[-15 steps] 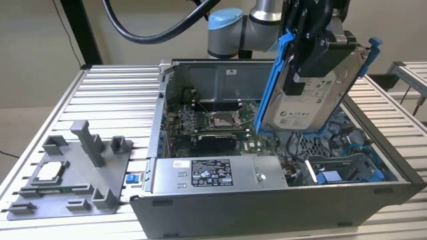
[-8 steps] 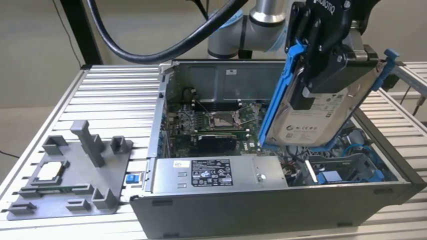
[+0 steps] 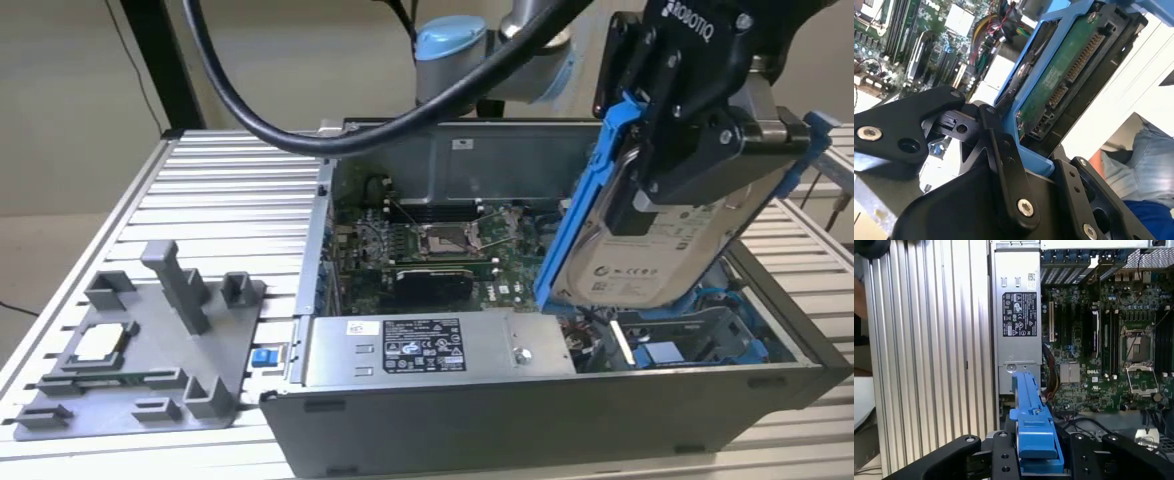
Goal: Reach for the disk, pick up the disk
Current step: 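Pick up the disk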
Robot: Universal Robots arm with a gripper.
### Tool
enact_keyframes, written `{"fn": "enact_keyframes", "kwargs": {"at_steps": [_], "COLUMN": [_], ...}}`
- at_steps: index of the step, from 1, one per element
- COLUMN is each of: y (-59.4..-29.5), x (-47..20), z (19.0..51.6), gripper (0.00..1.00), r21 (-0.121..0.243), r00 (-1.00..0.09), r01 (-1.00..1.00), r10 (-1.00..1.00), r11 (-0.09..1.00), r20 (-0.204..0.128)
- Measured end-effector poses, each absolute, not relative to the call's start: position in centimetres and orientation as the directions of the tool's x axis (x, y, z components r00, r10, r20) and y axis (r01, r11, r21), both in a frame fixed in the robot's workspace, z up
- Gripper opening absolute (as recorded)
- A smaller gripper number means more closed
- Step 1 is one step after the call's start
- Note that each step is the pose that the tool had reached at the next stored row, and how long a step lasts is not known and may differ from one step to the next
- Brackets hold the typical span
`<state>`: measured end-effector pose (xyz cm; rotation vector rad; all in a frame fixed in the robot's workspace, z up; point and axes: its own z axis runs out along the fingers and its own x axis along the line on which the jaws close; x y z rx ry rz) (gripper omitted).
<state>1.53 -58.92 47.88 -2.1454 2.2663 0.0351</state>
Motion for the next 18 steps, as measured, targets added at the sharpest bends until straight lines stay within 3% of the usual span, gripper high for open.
{"fn": "enact_keyframes", "kwargs": {"at_steps": [18], "y": [-58.9], "x": [9.6], "z": [47.8], "gripper": [0.00], "r21": [0.003], "r00": [-0.051], "r01": [-0.999], "r10": [-0.998], "r11": [0.051], "r20": [-0.032]}}
